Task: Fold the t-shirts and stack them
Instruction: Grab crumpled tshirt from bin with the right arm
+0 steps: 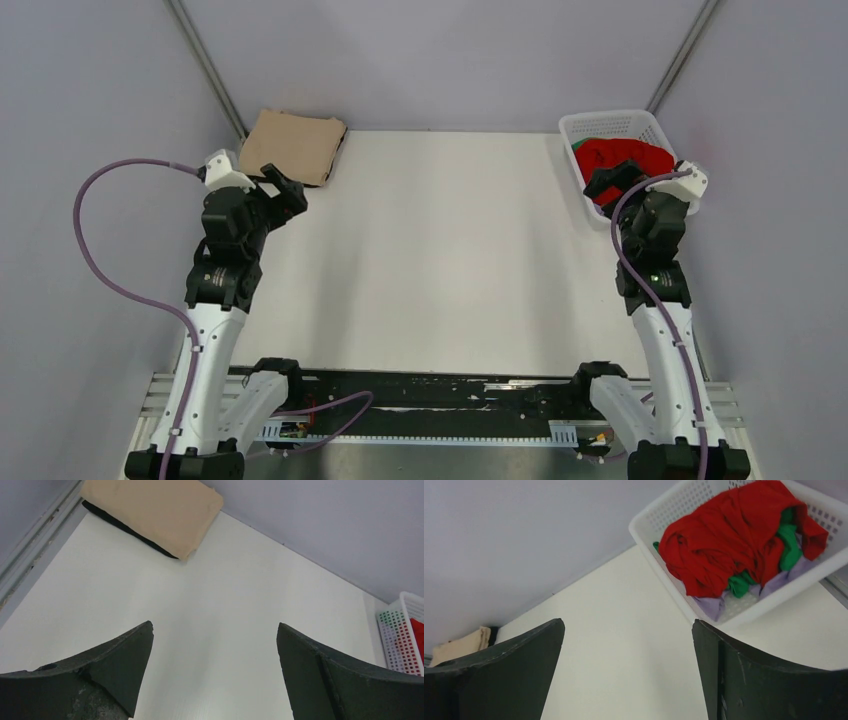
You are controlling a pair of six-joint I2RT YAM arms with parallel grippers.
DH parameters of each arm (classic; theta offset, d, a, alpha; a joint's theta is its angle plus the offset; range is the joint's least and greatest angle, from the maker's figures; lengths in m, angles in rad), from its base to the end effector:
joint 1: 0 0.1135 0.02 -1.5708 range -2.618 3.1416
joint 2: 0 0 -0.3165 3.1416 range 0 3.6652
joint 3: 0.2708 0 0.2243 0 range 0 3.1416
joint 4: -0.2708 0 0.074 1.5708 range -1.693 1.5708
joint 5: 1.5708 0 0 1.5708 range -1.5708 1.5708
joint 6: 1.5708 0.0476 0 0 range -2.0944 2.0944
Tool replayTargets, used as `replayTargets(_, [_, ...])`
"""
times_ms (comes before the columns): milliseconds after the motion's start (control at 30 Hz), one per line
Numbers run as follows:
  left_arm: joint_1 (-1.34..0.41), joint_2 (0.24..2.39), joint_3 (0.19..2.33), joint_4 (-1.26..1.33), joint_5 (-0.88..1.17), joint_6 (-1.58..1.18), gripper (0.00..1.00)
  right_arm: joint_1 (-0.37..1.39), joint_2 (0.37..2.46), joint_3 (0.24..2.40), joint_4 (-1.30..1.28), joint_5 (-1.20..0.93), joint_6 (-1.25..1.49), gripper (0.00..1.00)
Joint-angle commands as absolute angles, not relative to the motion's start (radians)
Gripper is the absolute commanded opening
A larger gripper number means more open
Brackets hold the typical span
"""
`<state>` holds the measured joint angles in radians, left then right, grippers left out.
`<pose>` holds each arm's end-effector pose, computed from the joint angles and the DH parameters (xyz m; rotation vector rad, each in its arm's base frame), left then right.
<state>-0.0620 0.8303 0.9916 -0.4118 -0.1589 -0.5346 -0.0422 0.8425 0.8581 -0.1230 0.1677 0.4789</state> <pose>0.1276 -0.0004 0.4111 -0.5364 1.7463 -0.2773 0.1443 -0.0140 0.4001 0.5538 1.5863 0.1884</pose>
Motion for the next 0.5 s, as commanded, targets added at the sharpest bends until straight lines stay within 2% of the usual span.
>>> replayTargets(0, [-0.062, 0.828, 0.985, -0.37, -0.132, -0.555, 1.0, -0.04, 0.867, 0.896, -0.253, 0.226, 0.484, 1.0])
replayTargets(233, [-0.063, 0.859, 0.966, -0.367, -0.157, -0.57, 1.0, -0.07, 1.121, 1.086, -0.336, 0.246, 0.385, 1.0])
replayTargets(467, [-0.061, 0.903, 0.967, -0.403, -0.145, -0.6, 1.0, -0.164, 1.557, 1.401, -0.353, 0.214, 0.345, 1.0])
